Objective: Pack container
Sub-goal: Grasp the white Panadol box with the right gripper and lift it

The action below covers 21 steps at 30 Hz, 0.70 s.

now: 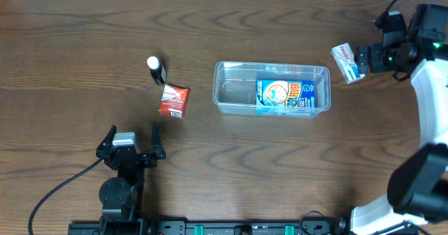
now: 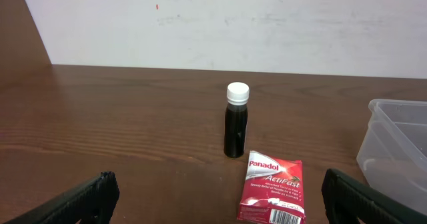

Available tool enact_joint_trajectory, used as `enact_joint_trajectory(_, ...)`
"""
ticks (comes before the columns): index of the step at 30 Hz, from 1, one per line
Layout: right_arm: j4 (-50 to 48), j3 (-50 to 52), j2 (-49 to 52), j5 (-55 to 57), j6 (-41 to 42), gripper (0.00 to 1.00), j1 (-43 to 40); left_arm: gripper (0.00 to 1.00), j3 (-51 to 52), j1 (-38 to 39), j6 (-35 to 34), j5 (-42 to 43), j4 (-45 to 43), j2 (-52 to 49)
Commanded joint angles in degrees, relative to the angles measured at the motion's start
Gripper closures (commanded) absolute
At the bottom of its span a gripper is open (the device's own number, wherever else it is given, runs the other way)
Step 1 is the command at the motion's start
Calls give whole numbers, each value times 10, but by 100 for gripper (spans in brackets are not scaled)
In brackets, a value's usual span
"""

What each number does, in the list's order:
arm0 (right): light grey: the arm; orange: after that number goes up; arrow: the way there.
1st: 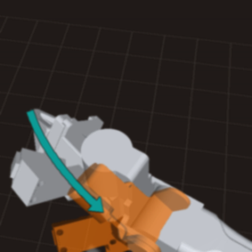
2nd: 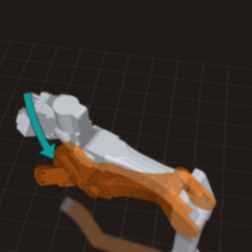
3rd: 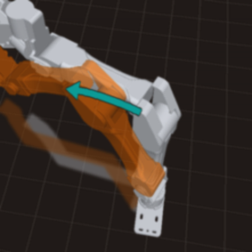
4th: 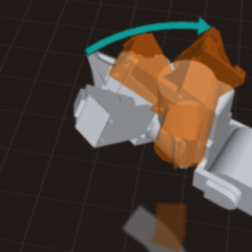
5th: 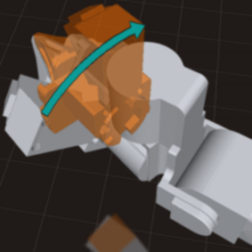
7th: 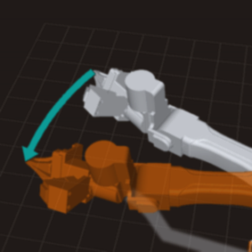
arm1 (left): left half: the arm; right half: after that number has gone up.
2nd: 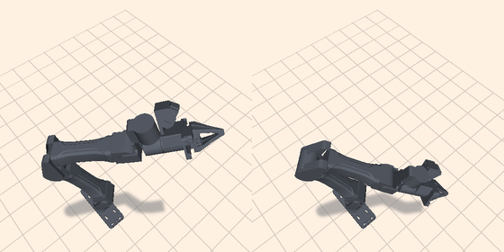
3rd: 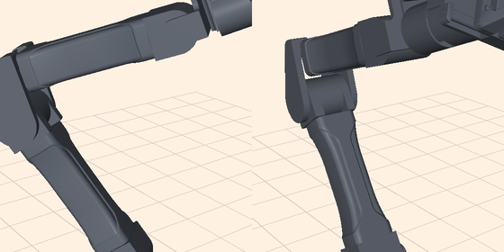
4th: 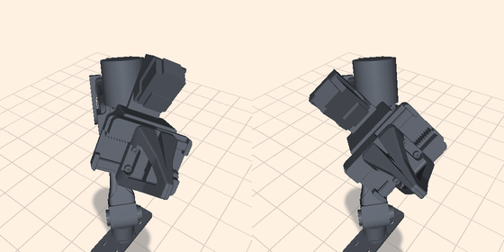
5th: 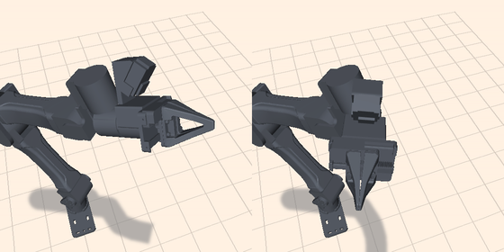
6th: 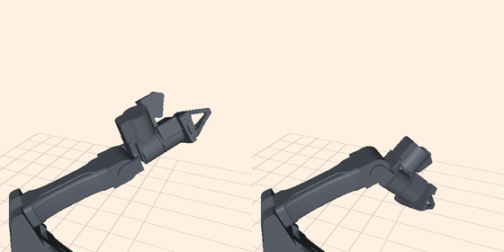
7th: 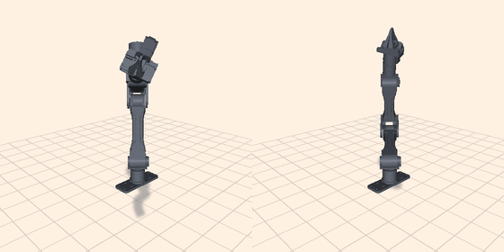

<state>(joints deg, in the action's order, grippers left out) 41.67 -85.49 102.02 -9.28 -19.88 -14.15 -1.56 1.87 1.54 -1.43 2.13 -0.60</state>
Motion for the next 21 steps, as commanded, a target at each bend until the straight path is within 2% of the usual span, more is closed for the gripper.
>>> enact_joint_trajectory(1,-27,3,37,-37,-26,1,-2,2,13,-4,3,-1,19,4)
enact_joint_trajectory(5,-62,3,78,-62,-109,1,1,2,13,-4,3,-1,19,4)
enact_joint_trajectory(10,-94,3,119,-62,-117,1,9,2,13,-4,3,-1,19,4)
enact_joint_trajectory(17,-111,3,176,-61,-170,1,17,2,13,-4,3,-1,19,4)
enact_joint_trajectory(21,-132,3,201,-29,-163,2,22,2,13,-4,3,-1,19,4)
